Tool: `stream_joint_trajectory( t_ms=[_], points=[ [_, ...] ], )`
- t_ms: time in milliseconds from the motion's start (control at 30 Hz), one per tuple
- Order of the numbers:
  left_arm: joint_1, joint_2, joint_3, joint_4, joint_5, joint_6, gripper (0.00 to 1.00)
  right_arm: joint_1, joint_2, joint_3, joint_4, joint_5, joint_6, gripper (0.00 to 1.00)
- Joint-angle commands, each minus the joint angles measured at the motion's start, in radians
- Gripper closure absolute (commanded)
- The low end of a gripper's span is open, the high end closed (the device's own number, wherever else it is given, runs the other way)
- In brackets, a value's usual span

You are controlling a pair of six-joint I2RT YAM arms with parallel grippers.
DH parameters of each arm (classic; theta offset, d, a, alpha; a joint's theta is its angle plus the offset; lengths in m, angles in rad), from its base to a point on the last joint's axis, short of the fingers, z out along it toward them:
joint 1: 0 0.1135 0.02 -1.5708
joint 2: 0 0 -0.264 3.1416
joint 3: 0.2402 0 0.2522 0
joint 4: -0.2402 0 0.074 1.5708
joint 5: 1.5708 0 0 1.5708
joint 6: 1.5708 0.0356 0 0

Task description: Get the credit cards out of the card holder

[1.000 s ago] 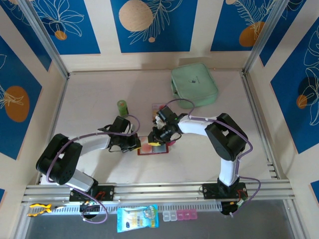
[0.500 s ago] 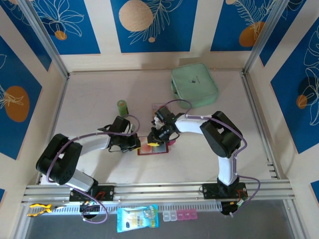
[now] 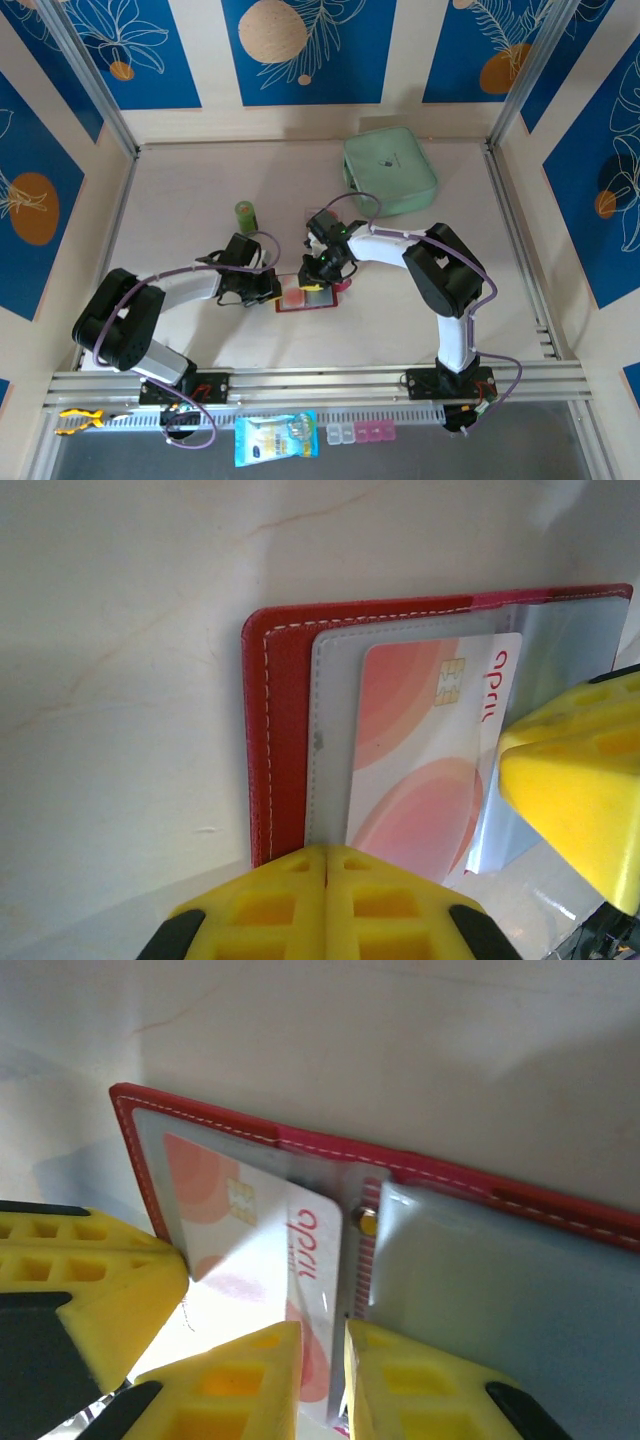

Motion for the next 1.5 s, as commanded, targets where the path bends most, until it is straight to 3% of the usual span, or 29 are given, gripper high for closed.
stream_joint_trajectory(
  t_ms=[0, 200, 833, 1267, 1467],
  points=[
    [0.013, 0.02, 0.011, -0.037, -0.006, 0.017, 1.0, 0.009, 0.009, 0.033, -0.066, 0.022, -0.039, 0.79],
    [0.013, 0.029, 0.017, -0.036, -0.004, 0.017, 1.0, 0.009, -0.019, 0.005, 0.01, -0.066, -0.002, 0.79],
    [0.014, 0.046, 0.018, -0.055, -0.005, 0.022, 1.0, -0.002, -0.01, -0.049, 0.041, -0.075, 0.056, 0.79],
    [0.014, 0.051, 0.02, -0.052, -0.004, 0.02, 1.0, -0.028, -0.046, -0.139, 0.241, -0.217, 0.11, 0.82],
    [0.015, 0.048, 0.017, -0.054, -0.006, 0.02, 1.0, -0.036, -0.052, -0.149, 0.246, -0.214, 0.114, 0.86]
  ],
)
